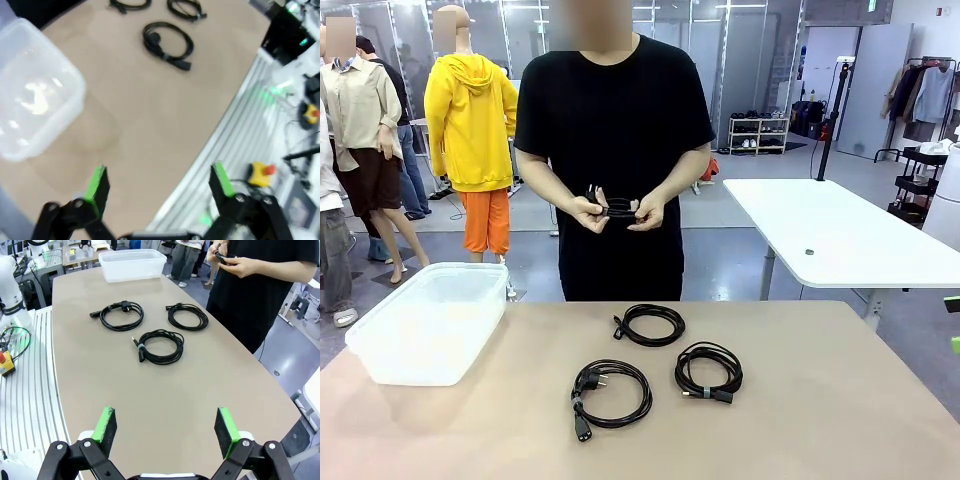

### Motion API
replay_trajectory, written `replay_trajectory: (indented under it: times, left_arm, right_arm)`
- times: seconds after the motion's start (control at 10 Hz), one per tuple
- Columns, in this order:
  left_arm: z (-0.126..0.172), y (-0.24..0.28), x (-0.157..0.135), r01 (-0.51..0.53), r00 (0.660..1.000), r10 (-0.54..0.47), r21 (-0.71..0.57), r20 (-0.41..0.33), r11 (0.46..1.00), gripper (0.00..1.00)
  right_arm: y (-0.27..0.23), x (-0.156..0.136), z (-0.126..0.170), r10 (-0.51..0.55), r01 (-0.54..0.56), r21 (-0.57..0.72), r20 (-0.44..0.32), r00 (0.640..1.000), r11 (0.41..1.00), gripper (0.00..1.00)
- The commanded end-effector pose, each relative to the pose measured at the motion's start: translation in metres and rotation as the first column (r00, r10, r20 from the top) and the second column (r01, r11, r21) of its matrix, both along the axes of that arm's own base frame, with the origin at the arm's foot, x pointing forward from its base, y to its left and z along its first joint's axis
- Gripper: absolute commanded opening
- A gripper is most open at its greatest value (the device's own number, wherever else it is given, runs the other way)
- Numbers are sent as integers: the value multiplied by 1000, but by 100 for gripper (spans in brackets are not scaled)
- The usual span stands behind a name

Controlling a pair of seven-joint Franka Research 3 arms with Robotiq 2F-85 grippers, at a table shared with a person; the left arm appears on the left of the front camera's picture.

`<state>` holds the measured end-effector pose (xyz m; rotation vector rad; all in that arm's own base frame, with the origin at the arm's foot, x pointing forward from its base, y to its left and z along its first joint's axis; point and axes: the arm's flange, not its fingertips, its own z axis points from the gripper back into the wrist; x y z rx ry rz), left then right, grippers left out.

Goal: Organize and store the cables.
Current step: Place the Power Cable into the Organizing box.

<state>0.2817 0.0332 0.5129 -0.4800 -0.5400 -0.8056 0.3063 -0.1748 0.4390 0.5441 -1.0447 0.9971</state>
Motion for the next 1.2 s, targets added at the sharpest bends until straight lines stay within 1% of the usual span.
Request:
replay_trajectory:
  times: [0.0,0.1,0.3,0.4,0.5,0.6,0.7,0.9,1.0,1.1]
  left_arm:
    - [2,-64,3,10,995,-7,33,-96,999,100]
    - [1,-95,9,10,994,-2,74,-111,997,100]
    - [-11,-142,15,50,986,-29,125,-165,991,100]
    - [-14,-156,16,80,991,-61,161,-120,984,100]
    - [-18,-165,19,85,990,-65,169,-121,982,100]
    - [-13,-158,13,52,998,-44,222,-44,974,100]
    - [-18,-163,6,98,987,-78,143,-138,985,100]
    - [-18,-163,6,98,987,-78,143,-138,985,100]
    - [-18,-164,11,106,990,-89,157,-110,982,100]
    - [-26,-185,14,69,990,-35,246,-139,967,100]
  right_arm:
    - [-1,2,-1,6,-6,6,28,1000,1000,100]
    - [-1,2,-1,6,-6,6,28,1000,1000,100]
    - [-1,2,-1,6,-6,6,28,1000,1000,100]
    - [-1,2,-1,6,-6,6,28,1000,1000,100]
    - [-1,2,-1,6,-6,6,28,1000,1000,100]
    - [-1,2,-1,6,-6,6,28,1000,1000,100]
    - [-1,2,-1,6,-6,6,28,1000,1000,100]
    - [-1,2,-1,6,-6,6,28,1000,1000,100]
    - [-1,2,-1,6,-6,6,28,1000,1000,100]
    - [-1,2,-1,6,-6,6,28,1000,1000,100]
